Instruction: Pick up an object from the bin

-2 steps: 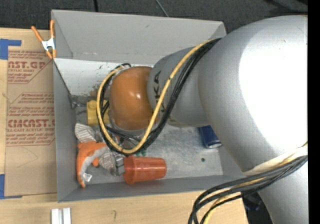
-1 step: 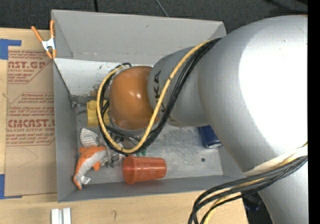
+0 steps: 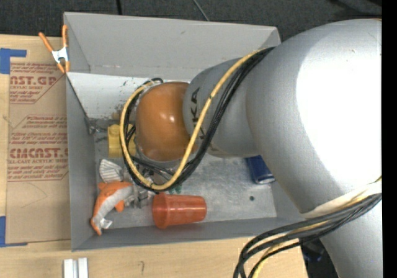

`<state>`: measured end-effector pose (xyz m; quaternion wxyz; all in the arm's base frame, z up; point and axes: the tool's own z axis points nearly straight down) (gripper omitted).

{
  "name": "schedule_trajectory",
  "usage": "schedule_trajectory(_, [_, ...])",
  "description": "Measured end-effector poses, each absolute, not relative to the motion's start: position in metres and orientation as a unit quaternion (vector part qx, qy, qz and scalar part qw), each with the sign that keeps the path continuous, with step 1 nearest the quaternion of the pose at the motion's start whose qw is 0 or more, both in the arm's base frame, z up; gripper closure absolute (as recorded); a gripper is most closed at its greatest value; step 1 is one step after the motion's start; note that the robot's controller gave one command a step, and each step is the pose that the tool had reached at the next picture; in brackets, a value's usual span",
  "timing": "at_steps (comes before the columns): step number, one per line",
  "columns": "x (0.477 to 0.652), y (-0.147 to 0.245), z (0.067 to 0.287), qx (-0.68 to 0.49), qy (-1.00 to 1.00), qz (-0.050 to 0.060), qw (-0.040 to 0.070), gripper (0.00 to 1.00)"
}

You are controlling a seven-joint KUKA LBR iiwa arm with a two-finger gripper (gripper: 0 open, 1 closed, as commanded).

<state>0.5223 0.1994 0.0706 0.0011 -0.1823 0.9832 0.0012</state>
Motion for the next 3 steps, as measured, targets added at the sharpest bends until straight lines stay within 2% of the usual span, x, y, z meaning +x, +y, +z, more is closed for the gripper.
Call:
schedule_trajectory(1, [0.522, 0.199, 0.071, -0.182, 0.983, 0.001, 0.001, 1.00])
schedule_trajectory(2, [0.522, 0.200, 0.126, -0.185, 0.983, 0.000, 0.001, 1.00])
schedule_trajectory(3, [0.533, 0.220, 0.255, -0.214, 0.977, 0.001, 0.002, 1.00])
